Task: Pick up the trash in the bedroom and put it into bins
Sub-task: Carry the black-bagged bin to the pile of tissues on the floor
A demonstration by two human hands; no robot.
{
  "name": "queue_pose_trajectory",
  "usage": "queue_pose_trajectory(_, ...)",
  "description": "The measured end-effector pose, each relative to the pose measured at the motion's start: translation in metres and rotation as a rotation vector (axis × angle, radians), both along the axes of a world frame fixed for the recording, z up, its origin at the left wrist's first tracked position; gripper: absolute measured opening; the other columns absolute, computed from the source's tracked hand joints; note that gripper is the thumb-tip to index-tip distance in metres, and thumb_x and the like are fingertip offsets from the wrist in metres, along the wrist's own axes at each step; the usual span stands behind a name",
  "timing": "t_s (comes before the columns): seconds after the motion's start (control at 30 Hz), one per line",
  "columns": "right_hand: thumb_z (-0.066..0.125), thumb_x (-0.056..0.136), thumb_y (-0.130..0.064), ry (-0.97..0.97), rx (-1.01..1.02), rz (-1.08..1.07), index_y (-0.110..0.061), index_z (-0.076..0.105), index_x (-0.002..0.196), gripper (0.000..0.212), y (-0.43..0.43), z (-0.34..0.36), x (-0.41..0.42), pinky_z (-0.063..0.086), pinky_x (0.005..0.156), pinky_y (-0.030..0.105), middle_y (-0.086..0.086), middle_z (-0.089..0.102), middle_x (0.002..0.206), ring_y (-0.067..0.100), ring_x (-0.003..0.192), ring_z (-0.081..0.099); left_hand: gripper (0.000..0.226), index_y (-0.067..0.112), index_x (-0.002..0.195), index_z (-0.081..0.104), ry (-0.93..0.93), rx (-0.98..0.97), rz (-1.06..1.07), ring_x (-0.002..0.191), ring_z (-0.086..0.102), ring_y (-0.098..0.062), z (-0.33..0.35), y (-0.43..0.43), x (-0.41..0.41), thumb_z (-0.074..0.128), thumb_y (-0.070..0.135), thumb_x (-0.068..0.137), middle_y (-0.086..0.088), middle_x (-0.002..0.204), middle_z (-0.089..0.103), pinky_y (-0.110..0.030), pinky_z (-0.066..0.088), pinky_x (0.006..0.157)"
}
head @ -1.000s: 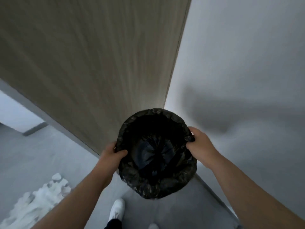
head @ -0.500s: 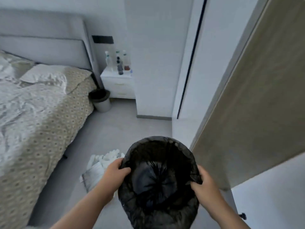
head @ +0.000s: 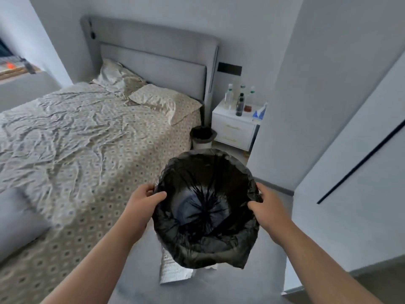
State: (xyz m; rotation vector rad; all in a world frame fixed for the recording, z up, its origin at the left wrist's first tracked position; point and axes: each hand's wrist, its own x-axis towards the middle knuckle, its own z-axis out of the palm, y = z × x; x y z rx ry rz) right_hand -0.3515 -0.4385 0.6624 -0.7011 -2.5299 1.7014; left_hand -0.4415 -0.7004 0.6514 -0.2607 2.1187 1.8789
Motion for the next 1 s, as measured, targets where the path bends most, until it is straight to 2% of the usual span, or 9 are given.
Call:
queue_pose_trajectory(0.13,0.048,0.085,0.002,0.036,-0.002,0.019,-0.035,0.061,0.111,0.047,-0.011,0.003,-0.047,0.052,0.069,0.024,-0.008,0.069,0.096,0.009,0.087,0.064,0.010,0.006,0.097,0.061,-0.001,0.060,0.056,0.088,0.064,-0.032,0.001,-0.012,-0.039,0.058,0.006,0.087,-0.017,0.096,0.067,-0.049,0.051,0.085)
queue_pose_trajectory(0.23,0.047,0.085,0.001,0.047,0.001,0.027,-0.028,0.063,0.112,0.043,-0.010,0.001,-0.082,0.056,0.074,0.029,-0.005,0.069,0.096,0.012,0.089,0.065,0.009,0.010,0.095,0.061,-0.007,0.084,0.121,0.087,0.064,-0.030,-0.003,-0.009,-0.065,0.058,0.006,0.088,-0.014,0.094,0.067,-0.045,0.052,0.081)
queue_pose_trajectory(0.43,0.048,0.088,-0.001,0.045,-0.025,0.048,-0.032,0.061,0.085,0.034,0.014,-0.003,-0.161,0.052,0.067,0.031,0.004,0.069,0.089,0.022,0.086,0.065,0.015,0.004,0.103,0.058,-0.014,0.074,0.176,0.083,0.064,-0.028,-0.003,0.019,-0.129,0.056,0.003,0.088,-0.015,0.095,0.067,-0.036,0.054,0.071)
queue_pose_trajectory(0.53,0.049,0.088,-0.004,0.048,-0.038,0.064,-0.033,0.061,0.095,0.032,0.032,-0.003,-0.203,0.052,0.069,0.031,-0.002,0.069,0.090,0.017,0.085,0.065,0.017,0.001,0.105,0.057,-0.016,0.088,0.206,0.081,0.063,-0.027,0.002,0.036,-0.165,0.055,0.000,0.088,-0.016,0.097,0.066,-0.034,0.052,0.066)
queue_pose_trajectory(0.7,0.048,0.087,-0.001,0.033,-0.084,0.089,-0.023,0.062,0.104,0.031,0.049,-0.004,-0.254,0.049,0.069,0.028,0.004,0.068,0.093,0.021,0.089,0.064,0.015,0.011,0.098,0.062,-0.018,0.076,0.244,0.084,0.064,-0.027,0.003,0.048,-0.207,0.057,0.002,0.087,-0.013,0.095,0.068,-0.034,0.050,0.067)
queue_pose_trajectory(0.87,0.049,0.086,0.001,0.044,-0.108,0.114,-0.028,0.061,0.089,0.031,0.050,-0.004,-0.287,0.048,0.068,0.031,0.009,0.069,0.093,0.025,0.090,0.064,0.012,0.012,0.090,0.061,0.006,0.053,0.266,0.079,0.063,-0.024,0.012,0.051,-0.237,0.057,0.000,0.087,-0.011,0.088,0.067,-0.033,0.050,0.066)
queue_pose_trajectory(1.0,0.050,0.085,0.000,0.042,-0.125,0.103,-0.025,0.064,0.095,0.030,0.048,-0.008,-0.315,0.050,0.071,0.034,0.007,0.069,0.091,0.026,0.089,0.065,0.014,0.013,0.089,0.062,0.018,0.032,0.260,0.080,0.062,-0.025,0.014,0.047,-0.267,0.057,0.000,0.086,-0.011,0.088,0.067,-0.035,0.050,0.070)
